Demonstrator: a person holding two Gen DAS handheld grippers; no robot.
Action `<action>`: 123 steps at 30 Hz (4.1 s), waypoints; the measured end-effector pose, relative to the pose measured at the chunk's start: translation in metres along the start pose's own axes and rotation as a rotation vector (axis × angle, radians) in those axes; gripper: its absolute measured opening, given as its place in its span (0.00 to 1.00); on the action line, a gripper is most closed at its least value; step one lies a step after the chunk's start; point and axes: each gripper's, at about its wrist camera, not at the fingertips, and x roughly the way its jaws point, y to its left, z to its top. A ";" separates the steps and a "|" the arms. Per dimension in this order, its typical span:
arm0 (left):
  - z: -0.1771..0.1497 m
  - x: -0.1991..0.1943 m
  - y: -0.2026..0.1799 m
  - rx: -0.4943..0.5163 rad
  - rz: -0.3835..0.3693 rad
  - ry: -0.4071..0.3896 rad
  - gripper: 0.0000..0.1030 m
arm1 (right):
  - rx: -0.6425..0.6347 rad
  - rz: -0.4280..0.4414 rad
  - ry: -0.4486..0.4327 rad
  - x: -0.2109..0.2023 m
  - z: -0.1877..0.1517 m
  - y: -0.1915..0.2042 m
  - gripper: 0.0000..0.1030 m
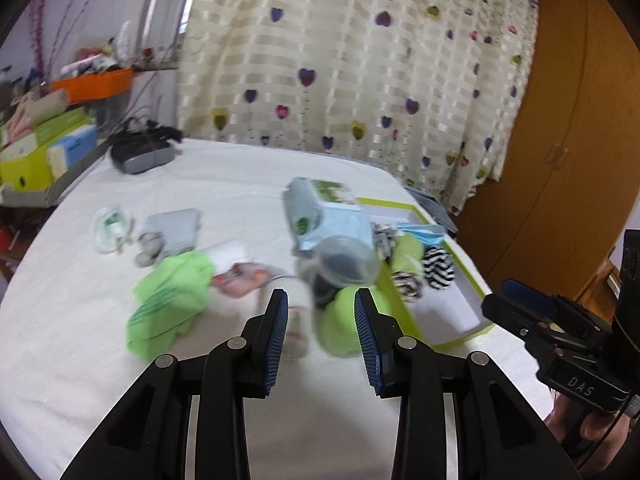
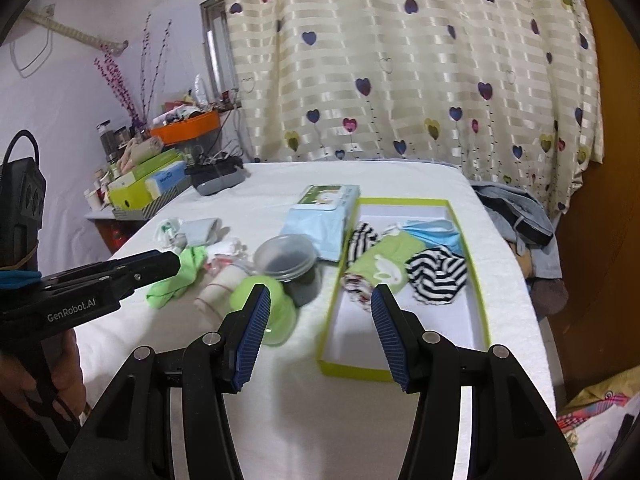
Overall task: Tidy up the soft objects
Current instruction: 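Withdraw both open grippers from the box back over the table, then grasp green cloth with left gripper while right gripper grasps red-and-white bag, then carry green cloth in left gripper while right gripper carries bag to box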
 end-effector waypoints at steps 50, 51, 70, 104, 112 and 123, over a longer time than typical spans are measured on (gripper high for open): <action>-0.002 0.102 0.136 -0.145 0.106 0.159 0.49 | -0.255 0.141 0.194 0.141 0.037 0.121 0.52; -0.002 0.102 0.136 -0.141 0.111 0.157 0.48 | -0.265 0.139 0.204 0.145 0.038 0.123 0.52; -0.004 0.085 0.151 -0.212 0.088 0.098 0.08 | -0.441 0.047 0.399 0.202 0.021 0.144 0.19; 0.006 -0.002 0.110 -0.163 0.155 -0.050 0.08 | -0.306 0.232 0.128 0.099 0.039 0.145 0.18; 0.008 -0.019 0.087 -0.127 0.160 -0.078 0.08 | -0.287 0.245 0.077 0.074 0.040 0.135 0.18; 0.015 -0.019 0.053 -0.066 0.145 -0.085 0.08 | -0.232 0.233 0.032 0.051 0.038 0.106 0.18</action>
